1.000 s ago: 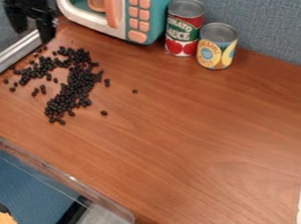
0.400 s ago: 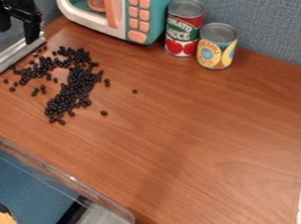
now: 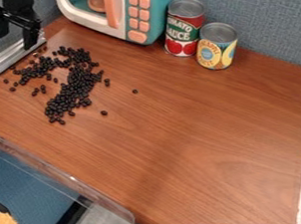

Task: Sweep into pile

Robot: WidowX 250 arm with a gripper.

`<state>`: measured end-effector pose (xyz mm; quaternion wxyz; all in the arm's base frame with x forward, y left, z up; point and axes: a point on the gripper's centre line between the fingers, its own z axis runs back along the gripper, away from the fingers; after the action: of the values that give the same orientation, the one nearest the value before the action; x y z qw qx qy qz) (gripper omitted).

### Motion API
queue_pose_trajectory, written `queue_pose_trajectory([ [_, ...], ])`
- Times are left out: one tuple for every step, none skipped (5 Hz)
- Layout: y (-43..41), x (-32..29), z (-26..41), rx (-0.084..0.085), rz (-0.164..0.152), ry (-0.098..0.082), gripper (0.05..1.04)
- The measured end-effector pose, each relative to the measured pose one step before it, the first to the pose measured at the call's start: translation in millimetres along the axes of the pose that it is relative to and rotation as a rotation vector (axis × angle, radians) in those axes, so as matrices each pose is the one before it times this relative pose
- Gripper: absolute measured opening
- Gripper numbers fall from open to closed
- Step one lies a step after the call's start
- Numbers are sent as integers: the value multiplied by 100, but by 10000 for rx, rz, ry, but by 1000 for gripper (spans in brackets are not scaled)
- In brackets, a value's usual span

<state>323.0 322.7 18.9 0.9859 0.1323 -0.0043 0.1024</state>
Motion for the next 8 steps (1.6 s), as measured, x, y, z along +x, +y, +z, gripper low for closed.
queue_pose_trajectory([
  [185,-373,-321,-82,74,72,1000],
  [-930,-764,-964,-271,-175,187,1000],
  [-195,-186,-283,-32,4,32,1000],
  [113,57,1,71,43,-36,964],
  [177,28,-25,42,67,-59,685],
  [415,-250,68,-32,152,63,408],
  [599,104,510,-402,125,-190,382],
  [438,135,935,-1071,-527,-470,382],
])
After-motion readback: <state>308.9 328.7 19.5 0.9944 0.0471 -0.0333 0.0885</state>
